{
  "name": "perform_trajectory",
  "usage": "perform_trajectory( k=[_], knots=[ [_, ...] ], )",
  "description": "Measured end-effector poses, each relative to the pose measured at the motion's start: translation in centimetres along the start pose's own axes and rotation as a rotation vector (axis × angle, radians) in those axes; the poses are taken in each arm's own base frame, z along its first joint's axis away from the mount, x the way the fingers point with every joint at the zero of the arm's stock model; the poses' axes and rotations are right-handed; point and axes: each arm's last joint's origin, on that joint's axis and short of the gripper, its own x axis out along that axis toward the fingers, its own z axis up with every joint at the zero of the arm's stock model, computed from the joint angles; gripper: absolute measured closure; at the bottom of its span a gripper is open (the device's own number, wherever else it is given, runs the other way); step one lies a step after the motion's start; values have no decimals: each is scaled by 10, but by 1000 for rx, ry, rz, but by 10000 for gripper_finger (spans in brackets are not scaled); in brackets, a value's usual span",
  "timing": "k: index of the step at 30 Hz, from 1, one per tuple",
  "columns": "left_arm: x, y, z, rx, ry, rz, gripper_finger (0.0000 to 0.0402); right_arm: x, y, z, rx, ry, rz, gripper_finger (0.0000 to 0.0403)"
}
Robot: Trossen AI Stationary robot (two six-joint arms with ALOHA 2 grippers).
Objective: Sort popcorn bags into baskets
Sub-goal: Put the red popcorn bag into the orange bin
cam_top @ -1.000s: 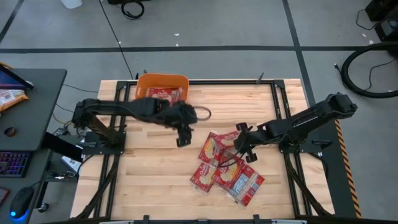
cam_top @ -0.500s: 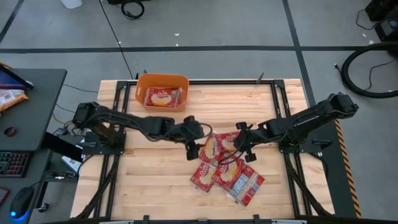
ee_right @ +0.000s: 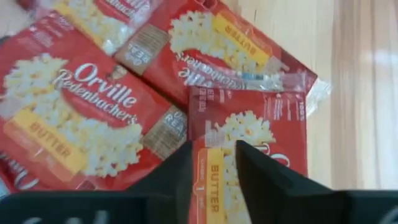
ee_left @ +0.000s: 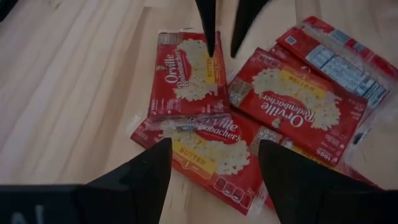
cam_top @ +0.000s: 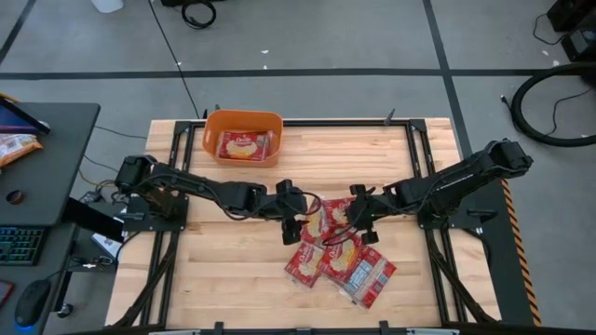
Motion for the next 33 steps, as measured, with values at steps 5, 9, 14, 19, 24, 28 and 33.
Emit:
perform_trajectory(
  k=[5, 9, 14, 19, 24, 28, 33],
  knots=[
    [0, 0, 0, -51, 6, -3, 159, 21, 5, -7, -4, 98, 1, 225],
    [0, -1, -1, -59, 17, -37, 159, 33, 12, -14, -30, 173, 0, 215],
    [0, -2, -2, -101, 42, -82, 159, 38, 20, -17, -80, 198, -72, 223],
    [-1, -4, -3, -121, 52, -88, 159, 38, 23, -17, -114, 195, -159, 230],
    [-1, -5, -3, -120, 52, -91, 159, 41, 24, -18, -121, 205, -167, 232],
    [-1, -5, -3, -120, 52, -90, 159, 51, 26, -23, -138, 244, -169, 232],
    [-1, -5, -3, -121, 52, -90, 159, 56, 30, -24, -132, 255, -192, 235]
  ],
)
